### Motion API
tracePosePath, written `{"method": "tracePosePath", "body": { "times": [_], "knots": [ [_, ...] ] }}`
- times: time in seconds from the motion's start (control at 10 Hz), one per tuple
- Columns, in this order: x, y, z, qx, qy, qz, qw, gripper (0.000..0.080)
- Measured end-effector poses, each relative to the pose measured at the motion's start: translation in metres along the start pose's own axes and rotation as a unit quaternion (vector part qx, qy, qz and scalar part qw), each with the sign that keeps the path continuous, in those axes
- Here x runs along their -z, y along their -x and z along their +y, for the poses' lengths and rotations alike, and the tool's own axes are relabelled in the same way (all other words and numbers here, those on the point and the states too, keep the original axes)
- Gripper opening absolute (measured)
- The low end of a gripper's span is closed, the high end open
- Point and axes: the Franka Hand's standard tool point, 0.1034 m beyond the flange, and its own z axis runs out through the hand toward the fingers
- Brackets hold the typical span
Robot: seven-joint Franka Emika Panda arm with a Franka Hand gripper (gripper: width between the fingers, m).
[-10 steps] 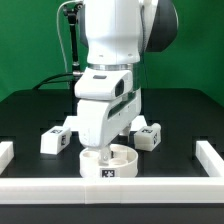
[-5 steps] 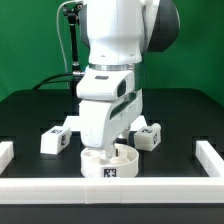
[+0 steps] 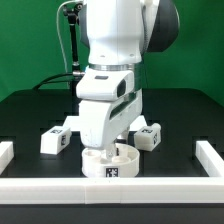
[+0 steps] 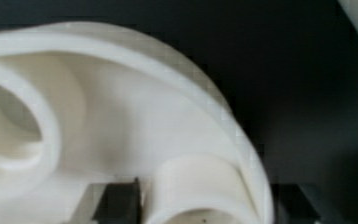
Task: Assemble stool
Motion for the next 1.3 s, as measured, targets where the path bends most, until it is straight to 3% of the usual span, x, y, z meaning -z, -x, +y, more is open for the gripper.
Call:
{"method": "tracePosePath", "body": {
  "times": [0.2, 0.9, 1.3],
  "knots": [
    [0.000, -0.001, 0.000, 0.000, 0.000, 0.000, 1.000, 0.0320],
    [-0.001, -0.076, -0.018, 0.045, -0.002, 0.014, 0.999, 0.0321],
    [-0.001, -0.107, -0.012, 0.048, 0.002, 0.023, 0.999, 0.0321]
  ]
}}
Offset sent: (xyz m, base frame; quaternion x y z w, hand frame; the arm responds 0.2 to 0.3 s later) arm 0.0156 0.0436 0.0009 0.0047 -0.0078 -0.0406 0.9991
